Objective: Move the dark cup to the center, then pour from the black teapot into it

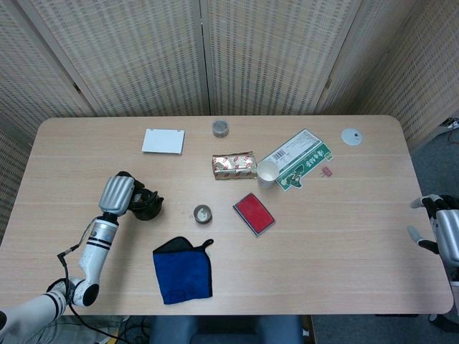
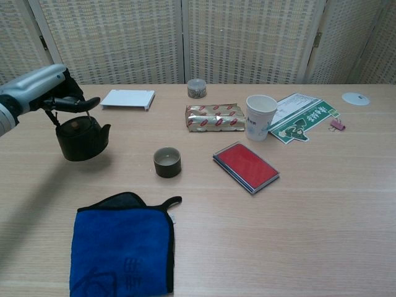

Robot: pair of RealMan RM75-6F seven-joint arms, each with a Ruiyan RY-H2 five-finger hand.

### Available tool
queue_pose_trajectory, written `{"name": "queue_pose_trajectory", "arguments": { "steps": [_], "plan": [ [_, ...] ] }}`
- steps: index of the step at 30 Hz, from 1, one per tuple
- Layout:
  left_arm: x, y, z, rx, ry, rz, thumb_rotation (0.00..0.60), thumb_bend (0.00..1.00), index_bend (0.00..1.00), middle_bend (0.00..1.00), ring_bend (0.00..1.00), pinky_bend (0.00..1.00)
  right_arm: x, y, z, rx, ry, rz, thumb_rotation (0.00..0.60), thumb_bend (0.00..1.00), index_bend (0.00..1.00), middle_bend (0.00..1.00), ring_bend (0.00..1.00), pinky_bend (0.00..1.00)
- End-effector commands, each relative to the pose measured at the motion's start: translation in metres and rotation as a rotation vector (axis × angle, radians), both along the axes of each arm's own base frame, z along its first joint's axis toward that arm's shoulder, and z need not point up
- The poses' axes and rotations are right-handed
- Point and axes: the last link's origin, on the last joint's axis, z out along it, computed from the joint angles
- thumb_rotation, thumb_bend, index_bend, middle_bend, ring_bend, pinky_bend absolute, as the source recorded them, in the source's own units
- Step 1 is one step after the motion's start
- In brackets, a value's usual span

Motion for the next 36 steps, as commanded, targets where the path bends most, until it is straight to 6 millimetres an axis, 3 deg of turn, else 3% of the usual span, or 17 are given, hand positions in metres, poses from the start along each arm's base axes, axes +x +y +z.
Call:
{"name": "queue_pose_trajectory", "arguments": {
  "steps": [1,19,28,36],
  "plan": [
    [-0.006,-0.002,-0.004,-0.01,0.037,0.001,0.28,0.32,1.0,1.0,0.93,0.33,0.0,-0.001,0.0,0.001,-0.001,0.0,0.6,0.19,0.44,0.4,0.32,0.37],
    [-0.024,-0.008,-0.018,-0.04,0.175,-0.021,0.253,0.29,1.0,1.0,0.88,0.32,-0.001,-0.003,-0.002,0.005,-0.003,-0.003,0.6,0.19,0.44,0.4,0.32,0.37],
    [-0.029,-0.011,-0.02,-0.05,0.209,0.008,0.221,0.26,0.9,0.93,0.79,0.28,-0.001,-0.002,-0.002,0.004,-0.005,-0.005,0.6,0.19,0.44,0.4,0.32,0.37],
    [-0.026,-0.016,-0.014,-0.044,0.21,0.015,0.039,0.2,0.72,0.75,0.6,0.25,-0.001,-0.001,-0.002,0.002,-0.006,-0.003,0.6,0.19,0.44,0.4,0.32,0.37]
  ]
}}
